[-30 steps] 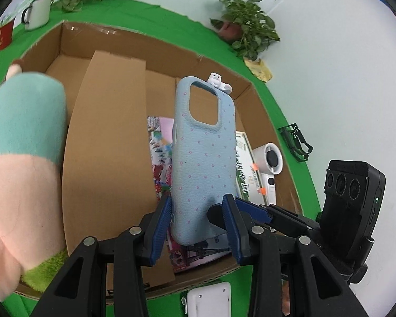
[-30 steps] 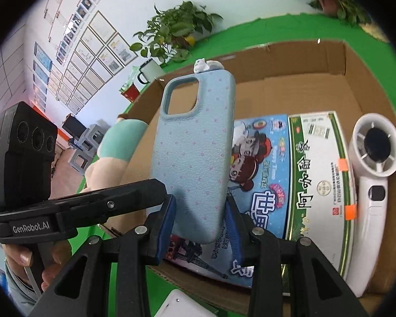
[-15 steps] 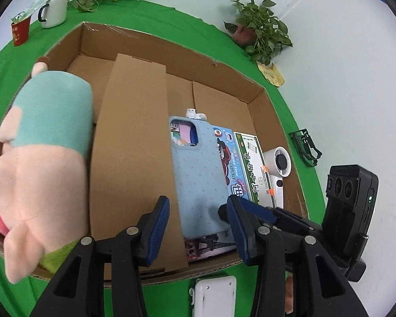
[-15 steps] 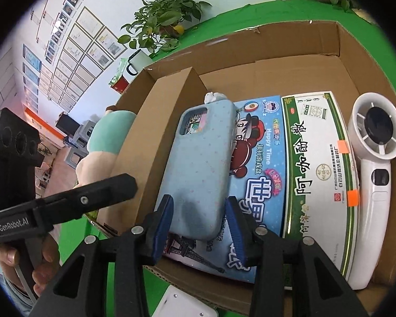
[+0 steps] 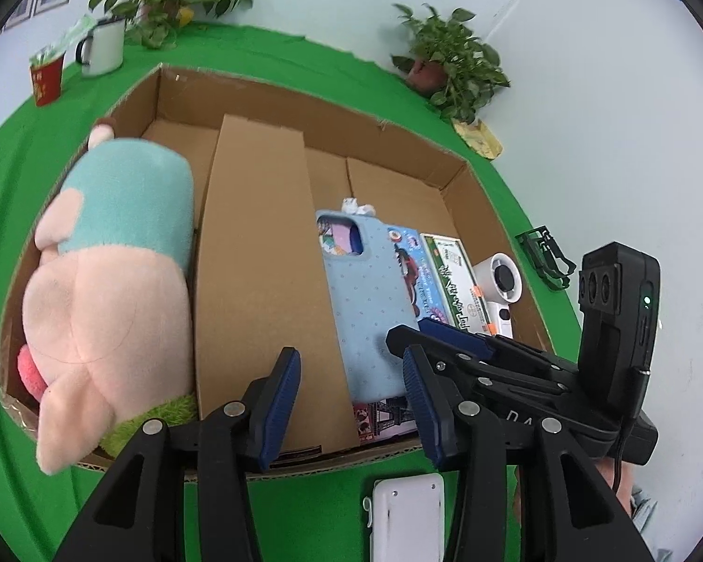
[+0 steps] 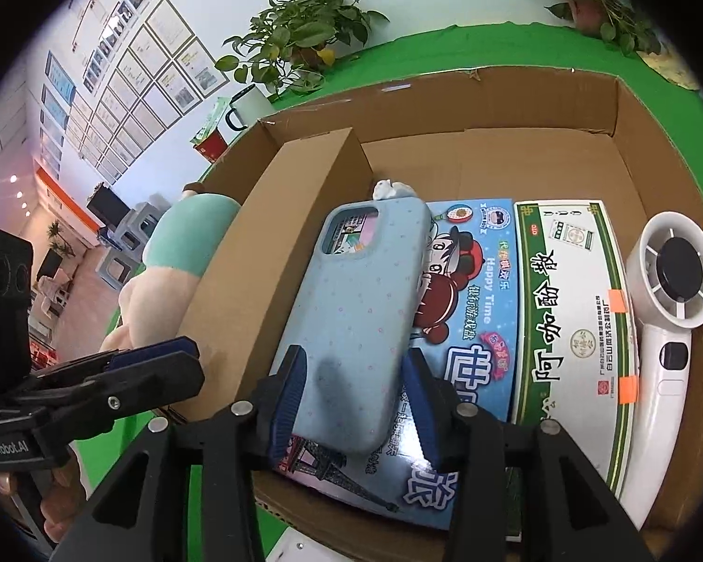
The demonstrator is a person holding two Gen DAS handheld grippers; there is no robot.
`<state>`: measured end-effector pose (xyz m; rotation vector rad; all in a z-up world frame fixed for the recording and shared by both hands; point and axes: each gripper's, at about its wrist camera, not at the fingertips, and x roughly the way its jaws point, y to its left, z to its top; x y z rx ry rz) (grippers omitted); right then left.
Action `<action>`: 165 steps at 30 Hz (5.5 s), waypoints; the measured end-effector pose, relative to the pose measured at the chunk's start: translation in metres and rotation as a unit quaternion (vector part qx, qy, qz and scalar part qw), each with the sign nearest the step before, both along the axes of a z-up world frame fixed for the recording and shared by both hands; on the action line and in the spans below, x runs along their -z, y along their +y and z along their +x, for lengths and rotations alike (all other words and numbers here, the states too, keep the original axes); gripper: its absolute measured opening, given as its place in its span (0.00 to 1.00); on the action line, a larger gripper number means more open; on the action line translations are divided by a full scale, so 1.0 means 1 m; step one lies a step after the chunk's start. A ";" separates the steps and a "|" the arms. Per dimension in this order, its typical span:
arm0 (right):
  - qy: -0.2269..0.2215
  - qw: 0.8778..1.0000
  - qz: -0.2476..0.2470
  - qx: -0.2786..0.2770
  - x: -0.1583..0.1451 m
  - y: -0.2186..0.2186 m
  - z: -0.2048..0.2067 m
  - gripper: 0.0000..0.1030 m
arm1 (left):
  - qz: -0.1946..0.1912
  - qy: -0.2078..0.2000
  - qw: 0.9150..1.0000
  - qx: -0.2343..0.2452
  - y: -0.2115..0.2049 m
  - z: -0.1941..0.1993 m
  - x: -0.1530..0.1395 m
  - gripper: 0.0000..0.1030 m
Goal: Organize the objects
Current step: 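Lower the phone case flat onto the board game inside the box, then open the left gripper and withdraw it from the box, then reach the left gripper down and grasp the white power bank, then lift the power bank with the left gripper and carry it over the box, then lower the power bank beside the phone case and open the left gripper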
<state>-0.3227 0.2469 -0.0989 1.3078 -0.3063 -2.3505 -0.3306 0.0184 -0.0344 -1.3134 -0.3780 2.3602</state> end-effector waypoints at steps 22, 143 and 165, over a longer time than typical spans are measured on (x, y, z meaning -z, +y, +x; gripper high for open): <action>0.222 0.948 0.188 0.131 -0.058 0.009 0.164 1.00 | -0.145 0.269 0.946 -0.109 0.035 0.166 -0.048 1.00; 0.048 0.997 0.050 0.043 -0.023 0.043 0.012 0.67 | 0.068 -0.064 0.992 0.081 0.108 -0.066 0.015 0.22; 0.197 0.969 0.096 0.110 -0.026 0.030 0.082 0.99 | -0.182 0.302 0.927 -0.131 0.026 0.073 -0.024 1.00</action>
